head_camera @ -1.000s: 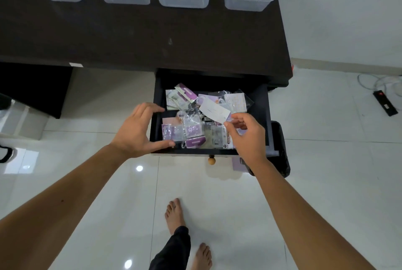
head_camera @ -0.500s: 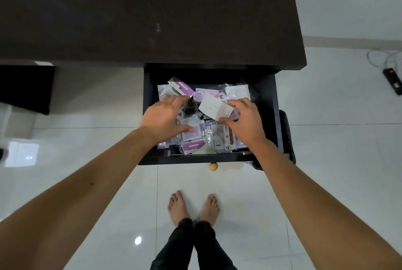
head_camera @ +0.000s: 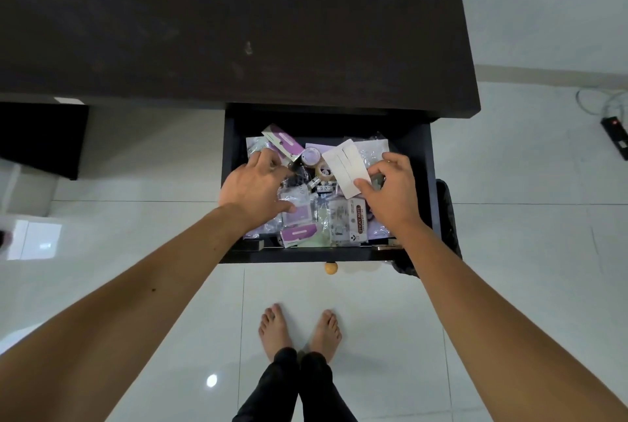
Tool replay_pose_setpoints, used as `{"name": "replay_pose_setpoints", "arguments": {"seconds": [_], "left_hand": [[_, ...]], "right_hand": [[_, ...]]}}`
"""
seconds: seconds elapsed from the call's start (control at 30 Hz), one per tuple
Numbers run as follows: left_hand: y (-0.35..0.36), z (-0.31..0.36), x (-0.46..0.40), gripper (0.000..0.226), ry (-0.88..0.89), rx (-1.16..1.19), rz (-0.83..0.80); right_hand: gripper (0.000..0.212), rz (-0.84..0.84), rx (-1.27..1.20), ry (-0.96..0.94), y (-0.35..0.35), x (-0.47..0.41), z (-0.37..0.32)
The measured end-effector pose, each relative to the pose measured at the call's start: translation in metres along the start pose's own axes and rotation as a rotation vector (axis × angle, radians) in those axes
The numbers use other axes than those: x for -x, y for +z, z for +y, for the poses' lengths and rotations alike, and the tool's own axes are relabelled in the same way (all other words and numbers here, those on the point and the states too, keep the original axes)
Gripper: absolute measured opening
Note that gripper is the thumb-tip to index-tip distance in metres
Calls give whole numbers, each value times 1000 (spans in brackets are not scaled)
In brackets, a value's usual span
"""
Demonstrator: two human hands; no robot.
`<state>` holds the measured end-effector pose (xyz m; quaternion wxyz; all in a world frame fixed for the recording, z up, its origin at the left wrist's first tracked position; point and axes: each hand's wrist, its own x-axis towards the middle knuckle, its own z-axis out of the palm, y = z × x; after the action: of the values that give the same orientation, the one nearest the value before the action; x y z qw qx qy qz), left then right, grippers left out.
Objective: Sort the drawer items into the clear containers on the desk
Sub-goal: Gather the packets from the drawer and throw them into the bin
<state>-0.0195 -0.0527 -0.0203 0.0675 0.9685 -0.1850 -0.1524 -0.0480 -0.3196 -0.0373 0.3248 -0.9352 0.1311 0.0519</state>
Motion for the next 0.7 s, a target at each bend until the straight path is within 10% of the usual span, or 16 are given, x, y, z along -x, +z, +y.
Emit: {"name": "replay_pose_setpoints", "arguments": {"seconds": [0.5, 0.7], "left_hand": [[4, -5, -1, 58, -57, 441, 66], [9, -2, -3, 27, -163, 727, 5]], "right_hand": [[78, -39, -57, 118, 2, -5, 5], [30, -57, 15, 20, 0, -7, 10]]}}
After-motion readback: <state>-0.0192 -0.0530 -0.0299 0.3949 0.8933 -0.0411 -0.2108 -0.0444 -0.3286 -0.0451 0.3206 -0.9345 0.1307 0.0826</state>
